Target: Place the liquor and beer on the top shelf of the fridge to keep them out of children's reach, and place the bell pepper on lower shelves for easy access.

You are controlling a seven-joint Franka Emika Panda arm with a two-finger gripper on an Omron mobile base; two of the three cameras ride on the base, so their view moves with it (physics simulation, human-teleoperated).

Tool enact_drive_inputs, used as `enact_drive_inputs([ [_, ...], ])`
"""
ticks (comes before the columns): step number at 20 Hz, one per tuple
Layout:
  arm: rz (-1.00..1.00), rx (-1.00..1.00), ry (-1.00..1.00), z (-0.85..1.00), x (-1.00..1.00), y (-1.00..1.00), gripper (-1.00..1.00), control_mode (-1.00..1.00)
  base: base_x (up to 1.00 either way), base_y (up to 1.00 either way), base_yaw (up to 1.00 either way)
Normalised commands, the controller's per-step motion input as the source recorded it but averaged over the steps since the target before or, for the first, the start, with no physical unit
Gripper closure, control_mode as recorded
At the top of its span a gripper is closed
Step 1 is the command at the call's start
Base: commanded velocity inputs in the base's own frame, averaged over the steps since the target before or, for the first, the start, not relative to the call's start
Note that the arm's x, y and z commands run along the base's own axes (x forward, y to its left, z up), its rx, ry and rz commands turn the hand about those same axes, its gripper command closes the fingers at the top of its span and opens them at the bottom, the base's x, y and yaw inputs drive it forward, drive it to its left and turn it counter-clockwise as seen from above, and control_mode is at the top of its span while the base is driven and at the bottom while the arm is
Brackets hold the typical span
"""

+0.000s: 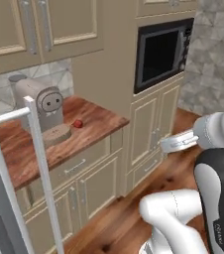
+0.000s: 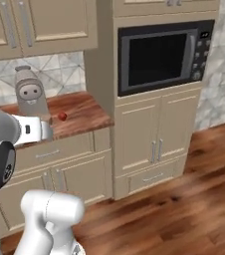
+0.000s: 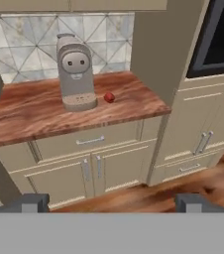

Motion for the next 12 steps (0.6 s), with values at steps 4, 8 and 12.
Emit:
enact_drive_inputs([
  [4, 0.00, 0.00, 0.00, 0.00, 0.00, 0.00, -1.00, 1.00, 0.79, -0.13, 0.51],
  [8, 0.00, 0.00, 0.00, 0.00, 0.00, 0.00, -1.00, 1.00, 0.69, -0.26, 0.49],
  [12, 0.00, 0.00, 0.00, 0.00, 0.00, 0.00, -1.00, 1.00, 0.67, -0.37, 0.47],
])
